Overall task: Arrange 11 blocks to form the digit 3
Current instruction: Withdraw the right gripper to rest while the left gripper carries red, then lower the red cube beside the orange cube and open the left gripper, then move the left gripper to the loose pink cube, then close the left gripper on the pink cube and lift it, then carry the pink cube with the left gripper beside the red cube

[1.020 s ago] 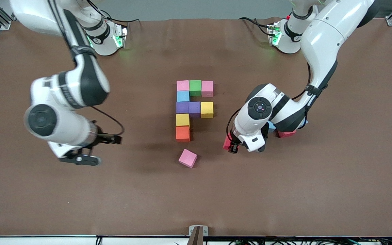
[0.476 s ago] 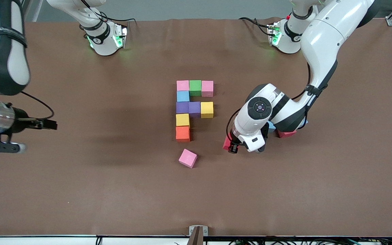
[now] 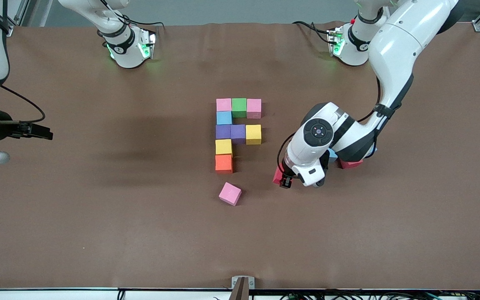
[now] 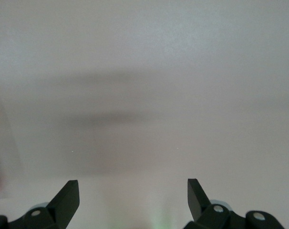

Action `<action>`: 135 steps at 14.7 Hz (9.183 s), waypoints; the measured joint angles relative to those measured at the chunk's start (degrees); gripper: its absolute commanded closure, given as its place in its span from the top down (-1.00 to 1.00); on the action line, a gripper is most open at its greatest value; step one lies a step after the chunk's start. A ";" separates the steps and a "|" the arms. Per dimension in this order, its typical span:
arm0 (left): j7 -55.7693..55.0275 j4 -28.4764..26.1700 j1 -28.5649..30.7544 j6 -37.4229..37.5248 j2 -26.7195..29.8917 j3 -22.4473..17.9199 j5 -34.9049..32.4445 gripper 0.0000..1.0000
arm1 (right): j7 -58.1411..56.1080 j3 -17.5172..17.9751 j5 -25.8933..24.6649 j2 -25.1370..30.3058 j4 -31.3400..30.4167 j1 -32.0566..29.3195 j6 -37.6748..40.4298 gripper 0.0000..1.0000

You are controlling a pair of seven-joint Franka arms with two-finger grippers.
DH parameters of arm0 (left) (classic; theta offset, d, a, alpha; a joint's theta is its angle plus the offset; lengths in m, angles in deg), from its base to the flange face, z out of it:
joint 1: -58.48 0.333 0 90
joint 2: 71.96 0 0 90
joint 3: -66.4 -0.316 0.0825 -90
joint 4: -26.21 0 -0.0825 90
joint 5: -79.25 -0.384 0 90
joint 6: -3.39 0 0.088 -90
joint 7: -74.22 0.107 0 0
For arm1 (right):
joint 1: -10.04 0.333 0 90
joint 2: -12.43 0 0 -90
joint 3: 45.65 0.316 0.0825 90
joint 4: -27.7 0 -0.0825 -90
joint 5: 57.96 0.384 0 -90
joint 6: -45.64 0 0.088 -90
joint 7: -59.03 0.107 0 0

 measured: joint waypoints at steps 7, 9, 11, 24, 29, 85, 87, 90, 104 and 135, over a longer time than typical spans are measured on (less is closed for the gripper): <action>-9.35 -0.01 -3.09 0.00 -0.51 0.01 0.13 -0.41 | 0.00 0.00 -0.66 -0.46 6.01 -0.24 1.94 1.00; -14.85 0.10 -4.67 0.00 -0.96 -0.02 0.13 -0.41 | 0.01 0.00 -0.53 -0.67 7.32 -0.66 2.44 1.00; -20.95 1.22 -6.40 0.00 -1.92 -0.27 0.13 -0.41 | 0.00 0.11 -0.50 -0.69 8.08 -0.89 4.27 1.00; -35.71 9.83 -22.91 -0.02 -9.41 -11.39 0.13 -0.41 | 0.02 0.81 -0.46 -0.17 9.09 -0.96 7.33 1.00; -35.85 11.94 -24.83 -0.04 -10.77 -12.36 0.13 -0.40 | -0.02 0.83 -0.46 5.98 2.50 -0.97 5.73 1.00; -10.29 21.82 -26.13 -20.79 -17.50 -17.61 0.13 1.00 | -1.57 1.80 0.40 15.51 0.93 -0.97 10.46 1.00; -10.28 21.83 -26.31 -20.79 -17.97 -17.61 0.13 1.00 | -2.83 1.51 0.40 15.51 0.93 -0.97 10.58 1.00; -10.28 21.85 -26.36 -21.79 -18.59 -17.60 0.13 1.00 | -3.20 1.39 0.40 15.52 0.96 -0.97 10.52 1.00; -7.55 24.66 -26.19 -25.04 -21.97 -18.51 0.13 1.00 | -1.73 1.85 0.41 15.53 1.03 -0.97 10.57 1.00; -15.23 -0.34 -18.26 -10.38 -1.82 -18.02 10.41 -0.42 | -1.70 2.43 0.40 15.77 1.27 -0.96 11.68 1.00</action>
